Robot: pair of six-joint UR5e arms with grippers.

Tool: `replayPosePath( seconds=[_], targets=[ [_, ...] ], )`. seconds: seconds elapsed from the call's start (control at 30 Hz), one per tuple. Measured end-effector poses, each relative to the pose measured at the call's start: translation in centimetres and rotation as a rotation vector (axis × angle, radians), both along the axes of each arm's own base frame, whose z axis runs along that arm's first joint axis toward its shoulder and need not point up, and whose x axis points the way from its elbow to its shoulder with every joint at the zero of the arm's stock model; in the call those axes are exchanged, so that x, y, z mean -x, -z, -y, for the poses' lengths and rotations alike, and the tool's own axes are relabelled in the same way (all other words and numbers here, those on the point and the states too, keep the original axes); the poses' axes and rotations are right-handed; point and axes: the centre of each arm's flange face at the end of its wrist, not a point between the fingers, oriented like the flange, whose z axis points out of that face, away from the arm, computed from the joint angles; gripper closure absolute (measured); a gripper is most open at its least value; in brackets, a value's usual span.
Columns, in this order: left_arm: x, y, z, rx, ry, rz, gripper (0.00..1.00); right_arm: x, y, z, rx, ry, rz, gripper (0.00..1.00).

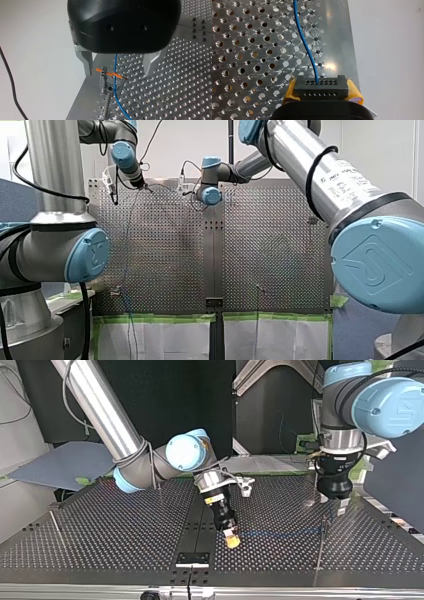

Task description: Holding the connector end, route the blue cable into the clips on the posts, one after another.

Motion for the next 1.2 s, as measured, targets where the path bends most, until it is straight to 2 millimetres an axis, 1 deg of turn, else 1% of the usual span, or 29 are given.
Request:
replayPosePath(
  seconds=[0.37,0.7,1.03,1.2],
  targets=[
    [0.2,-0.4,1.4,-0.089,0.009,0.03,0.0,0.0,0.1,-0.1,-0.008,0.0,-0.01,1.0],
    [0.4,-0.3,2.0,-0.085,0.023,0.025,0.0,0.1,0.2,-0.1,-0.009,0.0,-0.011,1.0],
    [-0.1,0.9,2.2,-0.086,0.015,-0.012,0.0,0.2,0.2,0.1,-0.009,0.003,-0.012,1.0],
    [-0.1,1.1,2.2,-0.085,0.014,-0.023,0.0,0.2,0.3,0.2,-0.01,0.004,-0.012,1.0]
  ],
)
